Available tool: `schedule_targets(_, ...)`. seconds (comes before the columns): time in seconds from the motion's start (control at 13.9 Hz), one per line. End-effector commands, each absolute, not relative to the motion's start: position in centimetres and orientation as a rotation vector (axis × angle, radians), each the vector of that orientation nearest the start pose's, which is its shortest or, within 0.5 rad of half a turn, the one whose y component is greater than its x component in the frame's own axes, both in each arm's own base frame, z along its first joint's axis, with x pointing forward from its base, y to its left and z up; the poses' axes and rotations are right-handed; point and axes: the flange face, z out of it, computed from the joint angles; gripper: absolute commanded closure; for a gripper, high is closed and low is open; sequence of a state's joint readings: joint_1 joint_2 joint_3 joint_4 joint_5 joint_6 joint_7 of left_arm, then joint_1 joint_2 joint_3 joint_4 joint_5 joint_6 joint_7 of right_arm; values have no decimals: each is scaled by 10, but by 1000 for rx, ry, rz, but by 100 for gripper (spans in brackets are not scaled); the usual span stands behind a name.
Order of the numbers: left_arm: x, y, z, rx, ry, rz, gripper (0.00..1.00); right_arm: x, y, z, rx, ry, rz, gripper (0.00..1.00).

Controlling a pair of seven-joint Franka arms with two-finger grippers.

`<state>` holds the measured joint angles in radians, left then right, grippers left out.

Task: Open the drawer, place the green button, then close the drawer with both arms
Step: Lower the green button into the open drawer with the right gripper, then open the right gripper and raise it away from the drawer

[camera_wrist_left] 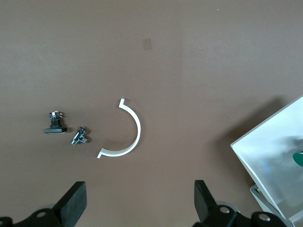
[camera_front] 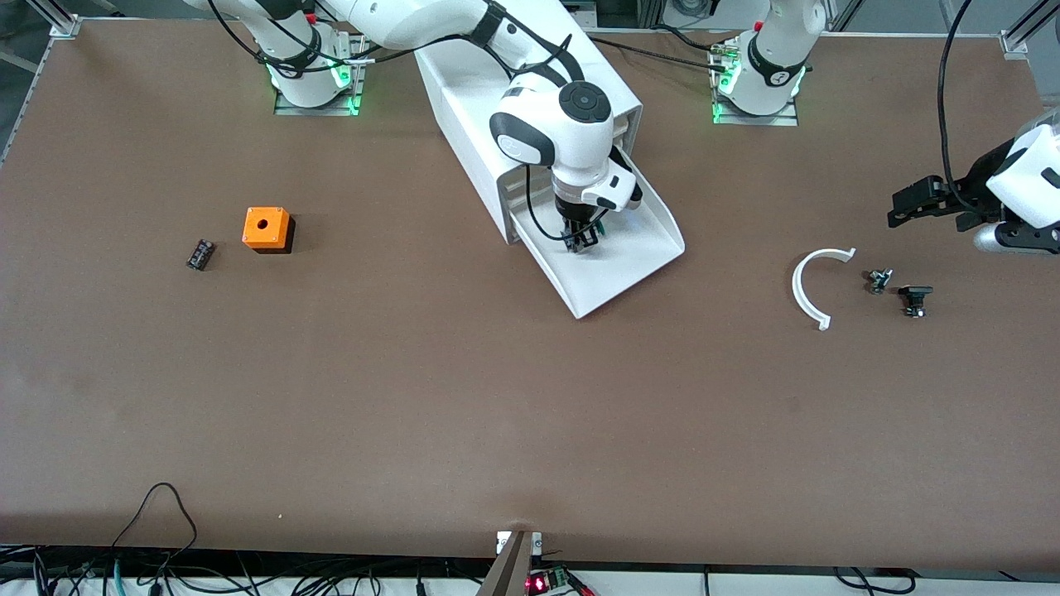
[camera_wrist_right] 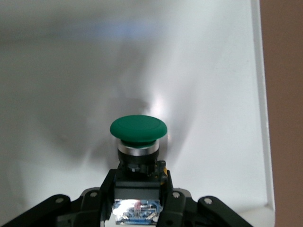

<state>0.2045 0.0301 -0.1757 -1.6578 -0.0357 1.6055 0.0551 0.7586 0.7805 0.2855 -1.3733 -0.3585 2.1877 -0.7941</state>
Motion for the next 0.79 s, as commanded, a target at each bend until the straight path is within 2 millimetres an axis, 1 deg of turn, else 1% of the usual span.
schedule_targets(0.0,562,12,578,-3156,31,132,0,412,614,261,1770,2473,106,43)
schedule_targets(0.07,562,12,577,-3157,29,134,0,410,615,261,1852,2408,111,0)
schedule_targets(0.14,562,12,578,-3156,29,132,0,408,616,262,1897,2374,113,0)
schedule_targets(0.22,562,12,578,-3156,29,132,0,406,618,268,1923,2357,123,0)
schedule_targets(0.29,562,12,578,-3156,29,132,0,408,617,278,1954,2327,123,0)
schedule_targets(0.36,562,12,578,-3156,31,132,0,406,617,301,2009,2261,131,0)
schedule_targets(0.43,562,12,577,-3157,31,134,0,410,616,328,2119,2153,184,0)
schedule_targets(0.5,562,12,577,-3157,31,136,0,419,613,354,2187,2080,236,0)
schedule_targets(0.58,562,12,577,-3157,31,136,0,427,608,376,2211,2046,282,0)
schedule_targets(0.72,561,10,578,-3156,36,134,0,459,580,419,2256,1973,367,0)
